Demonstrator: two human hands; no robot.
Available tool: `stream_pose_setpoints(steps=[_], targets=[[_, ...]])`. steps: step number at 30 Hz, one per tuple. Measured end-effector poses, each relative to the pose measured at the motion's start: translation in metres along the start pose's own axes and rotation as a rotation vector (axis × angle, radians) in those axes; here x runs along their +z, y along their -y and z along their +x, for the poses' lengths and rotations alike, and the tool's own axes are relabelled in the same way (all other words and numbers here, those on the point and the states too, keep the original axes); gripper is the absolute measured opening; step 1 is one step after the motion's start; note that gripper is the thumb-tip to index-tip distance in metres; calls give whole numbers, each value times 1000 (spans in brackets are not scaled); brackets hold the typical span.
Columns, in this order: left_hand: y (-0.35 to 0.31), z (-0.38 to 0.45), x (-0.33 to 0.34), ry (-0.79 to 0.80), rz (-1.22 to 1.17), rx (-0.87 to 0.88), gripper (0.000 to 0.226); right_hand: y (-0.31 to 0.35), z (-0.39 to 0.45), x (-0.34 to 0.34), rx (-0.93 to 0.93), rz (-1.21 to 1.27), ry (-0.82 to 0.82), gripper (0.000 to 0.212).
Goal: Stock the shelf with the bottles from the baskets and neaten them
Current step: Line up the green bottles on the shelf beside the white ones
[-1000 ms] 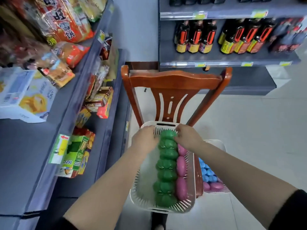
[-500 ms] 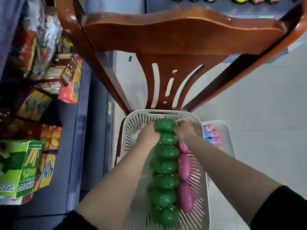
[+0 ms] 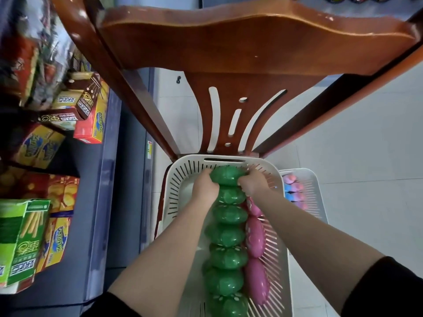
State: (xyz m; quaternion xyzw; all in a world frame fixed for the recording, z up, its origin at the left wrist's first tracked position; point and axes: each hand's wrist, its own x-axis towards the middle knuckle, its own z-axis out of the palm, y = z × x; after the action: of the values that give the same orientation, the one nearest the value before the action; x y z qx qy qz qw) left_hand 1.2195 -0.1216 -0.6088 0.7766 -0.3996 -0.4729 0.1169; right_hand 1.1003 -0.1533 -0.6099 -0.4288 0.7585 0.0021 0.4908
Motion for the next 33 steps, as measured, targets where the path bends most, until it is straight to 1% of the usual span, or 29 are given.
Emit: stream_pose_setpoints(steps=[2,4,6,8,10,12,15,17,19,23,26,30,33], targets=[[0,-9,-6,-48,-113,22,28,-2,-14,-2,-17,37,-27,32],[-5,-23,-18,-87,-211,51,32,0,-33,-8,-54,74,-44,39],[-15,-44,-36,-95,-254,91,35,7,-56,-19,-101,124,-68,44],[-25,-69,-55,-93,-323,124,38,16,-85,-33,-159,188,-86,43],[-37,-99,-78,-120,-341,150,46,25,-118,-49,-235,246,-75,39],[-47,-132,-100,-175,-331,211,54,32,-152,-66,-328,283,-49,43],[-59,-186,-133,-275,-301,318,52,43,-206,-86,-528,277,-8,48],[-63,-223,-152,-336,-303,398,53,48,-242,-98,-661,268,-9,47],[-66,-262,-168,-409,-294,471,53,52,-279,-108,-776,273,-8,45],[-70,-341,-198,-581,-293,597,37,62,-355,-124,-982,316,6,37],[-69,-403,-218,-704,-337,656,32,69,-414,-133,-1136,343,13,30],[-59,-488,-244,-847,-359,705,28,77,-491,-136,-1321,325,131,26],[-48,-550,-262,-972,-343,731,32,83,-541,-130,-1430,335,245,23]])
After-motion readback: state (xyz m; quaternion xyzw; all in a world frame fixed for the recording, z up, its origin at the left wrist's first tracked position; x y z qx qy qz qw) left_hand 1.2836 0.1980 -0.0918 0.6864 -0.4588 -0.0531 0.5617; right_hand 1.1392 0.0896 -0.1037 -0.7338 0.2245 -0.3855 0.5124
